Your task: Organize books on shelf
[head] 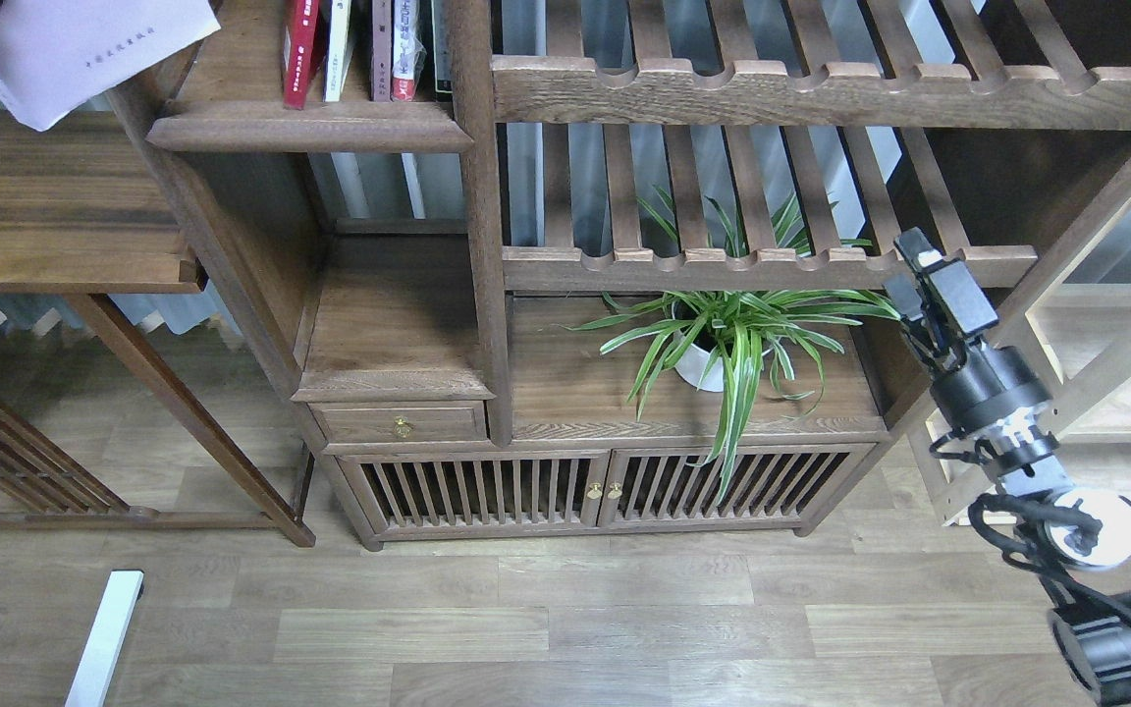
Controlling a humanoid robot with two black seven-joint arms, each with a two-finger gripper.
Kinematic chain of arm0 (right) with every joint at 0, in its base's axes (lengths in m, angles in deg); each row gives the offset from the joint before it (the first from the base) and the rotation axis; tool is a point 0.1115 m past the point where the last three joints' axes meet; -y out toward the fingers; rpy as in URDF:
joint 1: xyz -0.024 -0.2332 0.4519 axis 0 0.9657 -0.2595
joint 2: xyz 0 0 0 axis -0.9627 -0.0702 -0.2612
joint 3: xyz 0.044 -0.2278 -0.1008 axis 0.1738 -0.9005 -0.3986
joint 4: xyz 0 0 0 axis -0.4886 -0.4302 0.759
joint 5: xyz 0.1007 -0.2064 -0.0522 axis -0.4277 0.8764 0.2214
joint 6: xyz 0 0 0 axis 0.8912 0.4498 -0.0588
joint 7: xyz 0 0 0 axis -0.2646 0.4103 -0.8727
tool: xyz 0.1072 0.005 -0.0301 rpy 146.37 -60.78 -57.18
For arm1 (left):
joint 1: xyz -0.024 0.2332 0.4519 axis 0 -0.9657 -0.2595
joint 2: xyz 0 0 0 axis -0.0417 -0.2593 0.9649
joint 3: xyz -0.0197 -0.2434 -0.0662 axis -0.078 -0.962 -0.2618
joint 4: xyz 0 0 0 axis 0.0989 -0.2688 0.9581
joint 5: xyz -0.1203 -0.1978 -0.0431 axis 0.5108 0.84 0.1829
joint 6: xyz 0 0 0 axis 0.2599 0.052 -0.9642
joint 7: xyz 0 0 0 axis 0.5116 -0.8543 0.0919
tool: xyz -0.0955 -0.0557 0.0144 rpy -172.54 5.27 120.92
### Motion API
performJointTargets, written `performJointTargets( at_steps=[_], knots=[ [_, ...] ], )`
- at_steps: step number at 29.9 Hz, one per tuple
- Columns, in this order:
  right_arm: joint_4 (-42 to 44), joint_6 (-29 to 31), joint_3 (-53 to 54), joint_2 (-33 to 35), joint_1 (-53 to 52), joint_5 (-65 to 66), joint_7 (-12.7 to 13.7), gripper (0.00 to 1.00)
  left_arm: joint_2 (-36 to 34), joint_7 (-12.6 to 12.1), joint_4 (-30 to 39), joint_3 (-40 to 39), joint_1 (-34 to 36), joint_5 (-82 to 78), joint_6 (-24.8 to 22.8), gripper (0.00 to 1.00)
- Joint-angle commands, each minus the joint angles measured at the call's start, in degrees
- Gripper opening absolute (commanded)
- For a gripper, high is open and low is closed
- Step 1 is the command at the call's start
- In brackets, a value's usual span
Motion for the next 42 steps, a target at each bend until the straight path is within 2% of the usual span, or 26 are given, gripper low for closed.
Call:
performJointTargets(
  at_steps=[1, 7, 13, 18, 21, 24, 30, 37, 42],
  knots=[
    [0.0, 0.0, 0.0, 0.9, 1.7, 0.0, 0.1, 0.99, 1.4, -0.6, 0.0, 0.8, 1.1, -1.6, 1.5, 0.0],
    [-0.1, 0.0, -0.1, 1.6, 1.9, -0.1, 0.1, 0.99, 3.9, -0.8, 0.0, 2.3, 4.2, -6.3, 6.6, 0.0],
    [-0.3, 0.0, -0.1, 1.6, 1.7, -0.1, 0.1, 0.99, 5.2, -1.1, -0.1, 7.3, 7.6, -8.0, 13.7, 0.01],
    [-0.4, 0.0, 0.0, 1.7, 1.1, -0.2, 0.1, 0.99, 5.8, -1.2, -0.7, 14.0, 10.9, -9.1, 22.0, 0.01],
    [-0.4, 0.0, 0.1, 1.7, 1.0, -0.3, 0.1, 0.99, 8.0, -0.6, -0.9, 17.0, 12.7, -10.5, 30.5, 0.03],
    [-0.4, 0.0, 0.7, 1.7, 1.0, -0.3, 0.1, 0.99, 10.5, -0.5, -1.6, 18.0, 13.5, -11.2, 34.9, 0.04],
    [-0.4, 0.0, 0.9, 1.7, 1.0, -1.7, 0.1, 0.98, 14.3, -0.5, -4.4, 18.6, 14.5, -13.4, 36.2, 0.03],
    [-0.3, 0.0, 0.8, 2.5, 1.0, -3.1, 0.1, 0.98, 18.0, 0.2, -7.9, 20.2, 17.1, -15.4, 40.6, 0.04],
    [-0.3, 0.0, 0.7, 2.5, 0.8, -3.2, 0.1, 0.97, 17.9, 2.1, -10.8, 21.2, 18.8, -15.4, 40.6, 0.07]
  ],
)
